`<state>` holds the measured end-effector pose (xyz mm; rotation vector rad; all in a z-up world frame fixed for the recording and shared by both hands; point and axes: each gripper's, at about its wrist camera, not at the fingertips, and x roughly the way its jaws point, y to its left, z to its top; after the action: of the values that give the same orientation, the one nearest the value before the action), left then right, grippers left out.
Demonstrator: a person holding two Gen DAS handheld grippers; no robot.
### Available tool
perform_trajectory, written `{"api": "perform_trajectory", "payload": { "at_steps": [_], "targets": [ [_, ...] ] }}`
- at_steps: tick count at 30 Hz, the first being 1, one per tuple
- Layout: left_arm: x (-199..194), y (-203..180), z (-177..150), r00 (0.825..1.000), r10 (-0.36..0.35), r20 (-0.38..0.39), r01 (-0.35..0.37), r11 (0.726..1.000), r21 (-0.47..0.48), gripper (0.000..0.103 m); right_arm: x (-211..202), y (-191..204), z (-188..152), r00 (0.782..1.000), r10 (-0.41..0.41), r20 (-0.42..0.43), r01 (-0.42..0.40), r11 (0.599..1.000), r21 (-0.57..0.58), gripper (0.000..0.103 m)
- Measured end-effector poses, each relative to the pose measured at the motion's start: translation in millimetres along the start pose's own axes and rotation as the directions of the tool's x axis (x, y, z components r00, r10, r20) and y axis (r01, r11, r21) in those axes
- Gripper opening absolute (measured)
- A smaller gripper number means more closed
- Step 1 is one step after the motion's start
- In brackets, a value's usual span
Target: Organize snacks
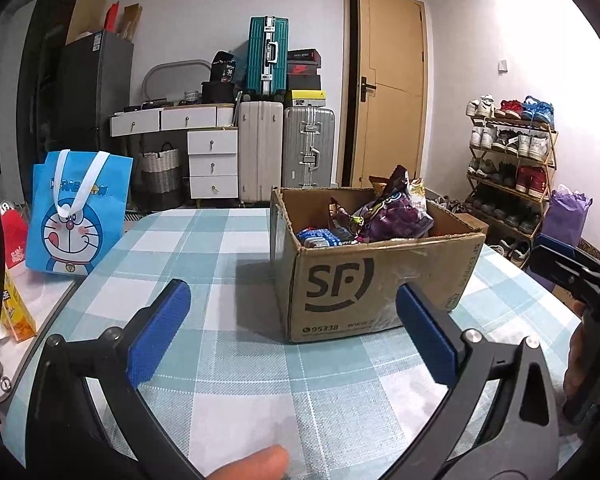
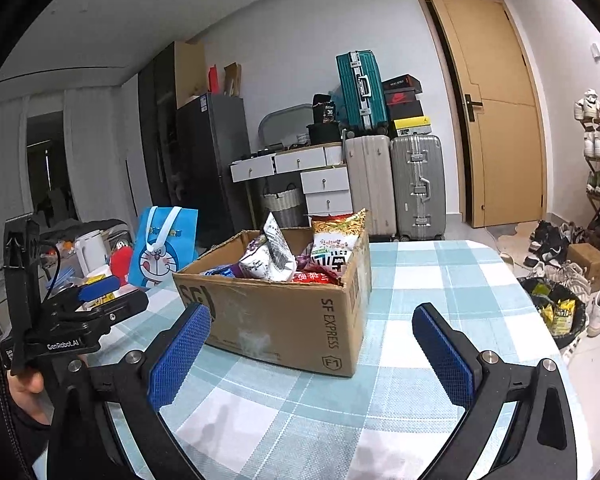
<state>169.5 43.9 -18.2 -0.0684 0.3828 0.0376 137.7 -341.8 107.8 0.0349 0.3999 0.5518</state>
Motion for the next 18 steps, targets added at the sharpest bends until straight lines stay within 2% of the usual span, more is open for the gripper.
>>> {"api": "perform_trajectory", "payload": {
  "at_steps": [18],
  "targets": [
    [-0.3,2.2,-2.8,1.000,0.004,0.008,-0.004,1.000,-0.006,0.103,-4.5,0.0,-3.0,1.000,-0.021,0.014,0.021,1.000,-0.006,0.103]
  ]
}}
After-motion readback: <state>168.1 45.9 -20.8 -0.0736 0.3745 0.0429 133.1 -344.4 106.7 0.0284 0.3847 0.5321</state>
